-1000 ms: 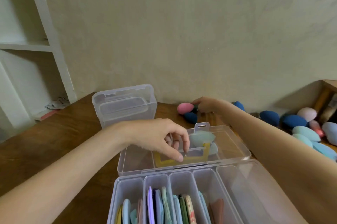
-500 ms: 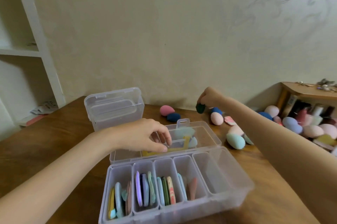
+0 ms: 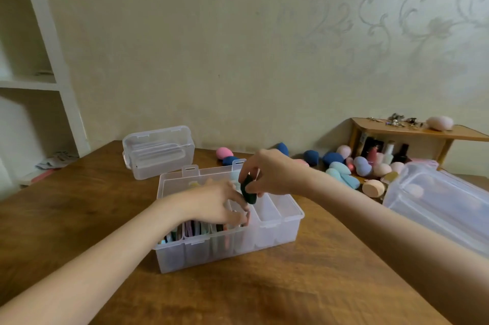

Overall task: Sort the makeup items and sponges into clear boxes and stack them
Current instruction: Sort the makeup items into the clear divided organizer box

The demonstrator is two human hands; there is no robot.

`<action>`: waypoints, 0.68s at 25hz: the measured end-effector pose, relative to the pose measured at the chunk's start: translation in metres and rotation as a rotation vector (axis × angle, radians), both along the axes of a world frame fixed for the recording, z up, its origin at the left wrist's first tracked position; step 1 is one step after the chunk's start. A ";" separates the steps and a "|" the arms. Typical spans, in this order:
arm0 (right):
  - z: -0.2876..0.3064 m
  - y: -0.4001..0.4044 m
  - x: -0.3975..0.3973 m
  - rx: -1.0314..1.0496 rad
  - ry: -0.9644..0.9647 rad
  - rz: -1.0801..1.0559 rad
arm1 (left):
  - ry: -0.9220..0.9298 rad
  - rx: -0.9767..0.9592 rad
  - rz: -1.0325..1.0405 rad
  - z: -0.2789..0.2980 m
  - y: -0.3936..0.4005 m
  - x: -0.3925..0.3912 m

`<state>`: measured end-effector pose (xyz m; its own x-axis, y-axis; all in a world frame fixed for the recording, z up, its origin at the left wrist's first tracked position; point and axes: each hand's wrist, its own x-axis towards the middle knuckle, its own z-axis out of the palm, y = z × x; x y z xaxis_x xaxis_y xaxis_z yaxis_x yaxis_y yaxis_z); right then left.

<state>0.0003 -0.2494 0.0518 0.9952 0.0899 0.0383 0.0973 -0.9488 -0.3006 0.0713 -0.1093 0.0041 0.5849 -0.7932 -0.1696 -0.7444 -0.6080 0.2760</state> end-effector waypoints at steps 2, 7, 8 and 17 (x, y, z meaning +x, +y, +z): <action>-0.007 -0.001 -0.005 0.065 -0.007 -0.034 | -0.092 0.036 0.058 -0.006 -0.013 -0.009; -0.016 -0.006 -0.009 0.189 -0.008 -0.079 | -0.225 -0.040 0.291 -0.012 -0.027 -0.020; -0.019 -0.005 -0.010 0.197 0.003 -0.077 | -0.196 -0.086 0.294 -0.013 -0.025 -0.016; -0.049 0.022 -0.010 -0.070 -0.068 0.037 | -0.172 -0.123 0.267 -0.010 -0.003 -0.009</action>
